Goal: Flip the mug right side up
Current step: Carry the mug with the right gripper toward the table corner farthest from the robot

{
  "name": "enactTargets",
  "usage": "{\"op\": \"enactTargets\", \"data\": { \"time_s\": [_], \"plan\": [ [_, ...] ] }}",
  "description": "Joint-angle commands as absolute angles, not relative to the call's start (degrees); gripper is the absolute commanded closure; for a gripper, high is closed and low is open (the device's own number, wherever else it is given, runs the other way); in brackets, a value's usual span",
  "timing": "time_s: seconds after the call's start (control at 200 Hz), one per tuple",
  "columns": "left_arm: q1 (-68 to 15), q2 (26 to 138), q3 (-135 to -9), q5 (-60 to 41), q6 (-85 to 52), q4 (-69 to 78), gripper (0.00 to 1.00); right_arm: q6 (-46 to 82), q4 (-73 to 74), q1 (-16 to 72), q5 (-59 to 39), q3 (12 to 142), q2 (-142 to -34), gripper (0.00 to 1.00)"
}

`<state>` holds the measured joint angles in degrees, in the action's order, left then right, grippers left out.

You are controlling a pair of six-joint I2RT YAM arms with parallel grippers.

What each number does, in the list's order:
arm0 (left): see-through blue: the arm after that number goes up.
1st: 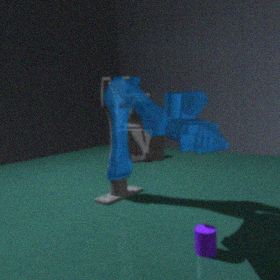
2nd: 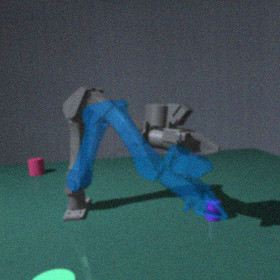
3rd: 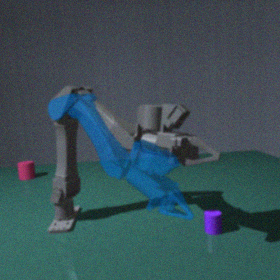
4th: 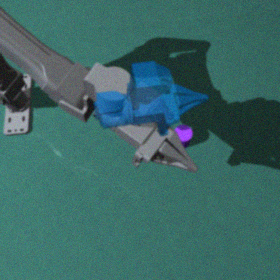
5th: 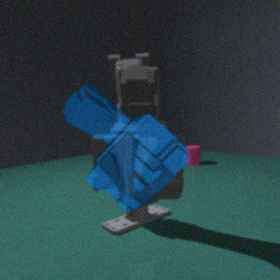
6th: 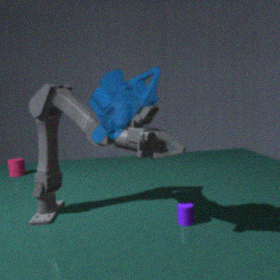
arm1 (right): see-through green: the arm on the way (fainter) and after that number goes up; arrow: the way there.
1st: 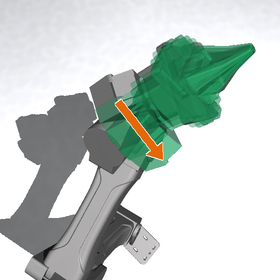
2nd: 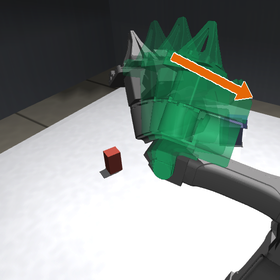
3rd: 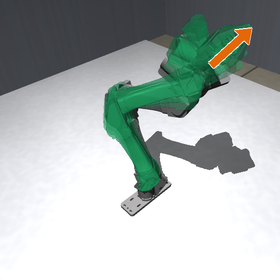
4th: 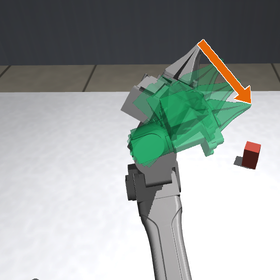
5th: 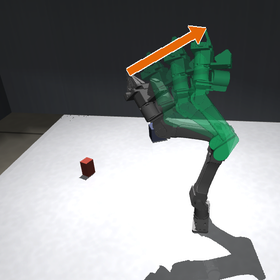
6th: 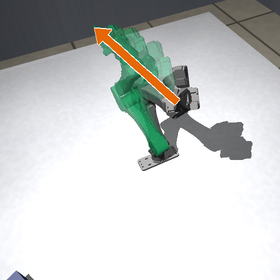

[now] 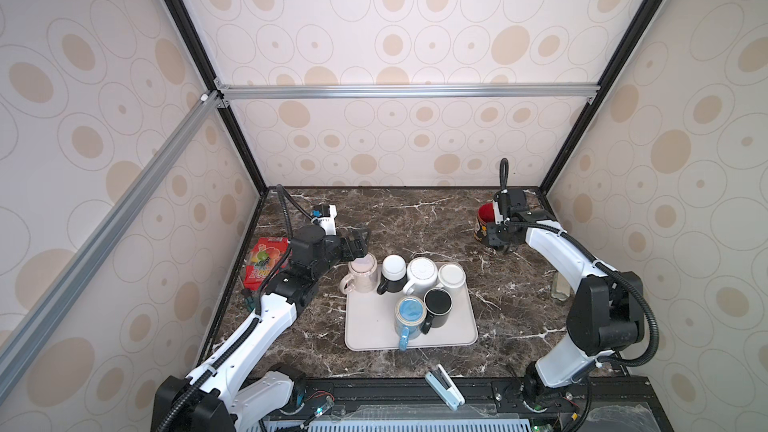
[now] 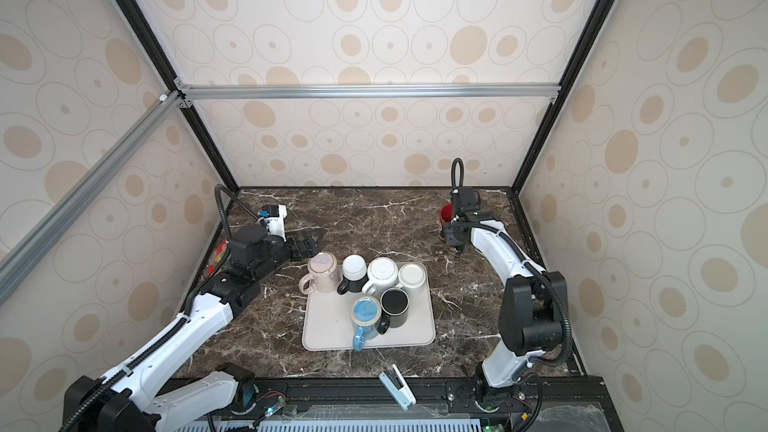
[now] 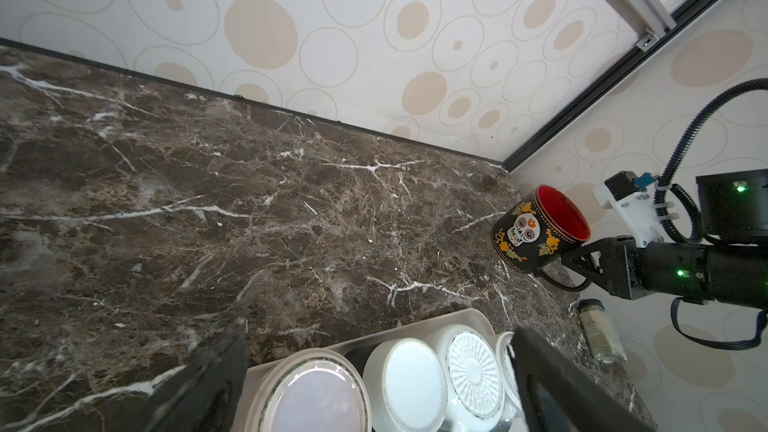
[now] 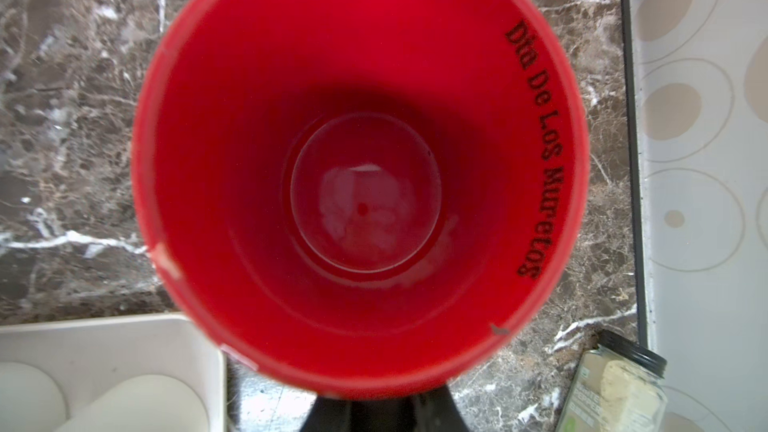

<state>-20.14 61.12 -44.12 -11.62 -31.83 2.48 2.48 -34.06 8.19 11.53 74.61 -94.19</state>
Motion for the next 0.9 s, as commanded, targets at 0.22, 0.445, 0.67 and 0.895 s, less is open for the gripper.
{"op": "enactTargets", "data": {
  "time_s": [0.22, 0.445, 0.67, 0.895],
  "plan": [
    [-19.82, 61.24, -45.00, -13.62, -32.26, 4.67, 0.01, 0.85, -21.24, 6.88, 11.31, 71.59, -91.75, 1.00],
    [-19.77, 61.17, -44.96, -12.34, -32.08, 4.14, 0.01, 1.81, -16.53, 6.50, 10.26, 69.22, -92.81, 1.00],
    [-19.78, 60.86, -44.40, -10.62, -31.13, 2.47, 0.01, 1.82, -15.08, 6.28, 12.04, 68.65, -93.62, 1.00],
    [-19.76, 60.82, -43.31, -9.65, -30.68, 2.18, 0.01, 2.67, -13.01, 5.86, 10.73, 67.71, -94.13, 1.00]
  ]
}}
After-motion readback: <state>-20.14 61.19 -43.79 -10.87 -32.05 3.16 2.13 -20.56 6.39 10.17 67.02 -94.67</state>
